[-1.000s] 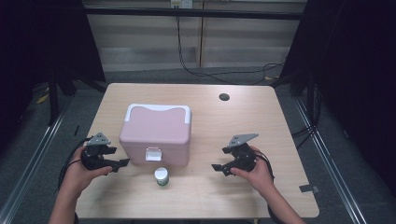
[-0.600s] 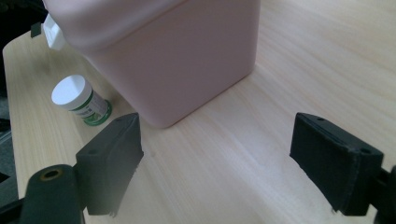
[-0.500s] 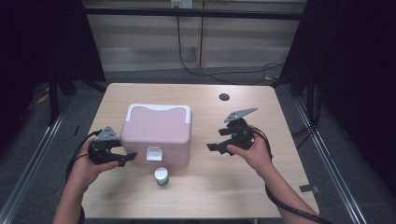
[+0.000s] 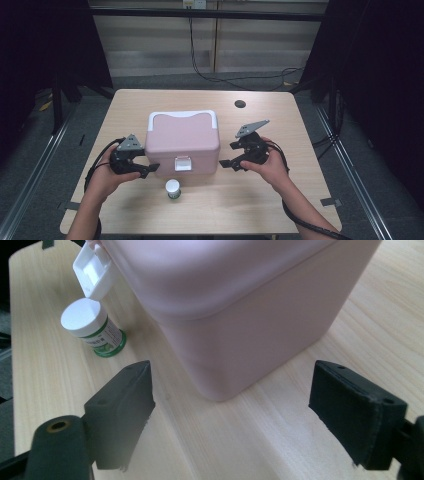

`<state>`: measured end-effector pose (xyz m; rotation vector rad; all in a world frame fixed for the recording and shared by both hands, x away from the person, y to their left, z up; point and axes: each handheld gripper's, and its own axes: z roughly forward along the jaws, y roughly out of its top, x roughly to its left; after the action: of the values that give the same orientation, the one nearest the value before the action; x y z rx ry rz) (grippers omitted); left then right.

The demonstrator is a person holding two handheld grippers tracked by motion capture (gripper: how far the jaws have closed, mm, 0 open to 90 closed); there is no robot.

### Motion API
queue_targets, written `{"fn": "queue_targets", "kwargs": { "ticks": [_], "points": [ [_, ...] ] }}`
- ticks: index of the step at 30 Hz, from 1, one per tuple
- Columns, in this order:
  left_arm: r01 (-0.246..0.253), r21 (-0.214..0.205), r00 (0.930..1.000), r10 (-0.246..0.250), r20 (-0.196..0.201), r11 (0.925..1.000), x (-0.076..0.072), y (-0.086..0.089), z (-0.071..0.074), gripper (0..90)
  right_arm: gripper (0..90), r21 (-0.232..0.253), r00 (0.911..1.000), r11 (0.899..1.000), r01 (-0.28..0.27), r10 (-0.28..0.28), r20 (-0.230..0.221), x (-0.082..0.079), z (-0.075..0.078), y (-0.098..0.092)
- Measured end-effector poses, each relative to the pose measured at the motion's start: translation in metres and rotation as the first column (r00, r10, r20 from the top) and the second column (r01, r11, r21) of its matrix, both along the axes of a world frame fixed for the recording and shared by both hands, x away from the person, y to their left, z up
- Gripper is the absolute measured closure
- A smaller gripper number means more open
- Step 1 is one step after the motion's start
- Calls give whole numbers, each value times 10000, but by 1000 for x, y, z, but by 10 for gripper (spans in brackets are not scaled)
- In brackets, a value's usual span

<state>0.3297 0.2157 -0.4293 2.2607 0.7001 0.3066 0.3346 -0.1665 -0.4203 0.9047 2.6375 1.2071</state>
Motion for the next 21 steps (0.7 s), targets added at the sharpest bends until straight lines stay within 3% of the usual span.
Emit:
{"fn": "queue_targets", "kwargs": {
  "ticks": [9,11,12,21],
  "points": [
    [278,253,9994,-272,-229,9993,6,-25,4,310,256,-341,9989,9994,-19,35,475,3,-7,-2],
    [328,370,9991,-318,-269,9988,6,-31,5,309,268,-246,9981,9997,-88,103,601,3,-8,-2],
    [329,654,9992,-313,-251,9973,7,-36,7,305,269,-423,9972,9991,1,31,753,3,-9,-2],
    [303,1132,9991,-267,-325,9931,8,-48,8,288,275,-1055,9961,9938,-362,444,758,-7,-16,-6]
  ]
}}
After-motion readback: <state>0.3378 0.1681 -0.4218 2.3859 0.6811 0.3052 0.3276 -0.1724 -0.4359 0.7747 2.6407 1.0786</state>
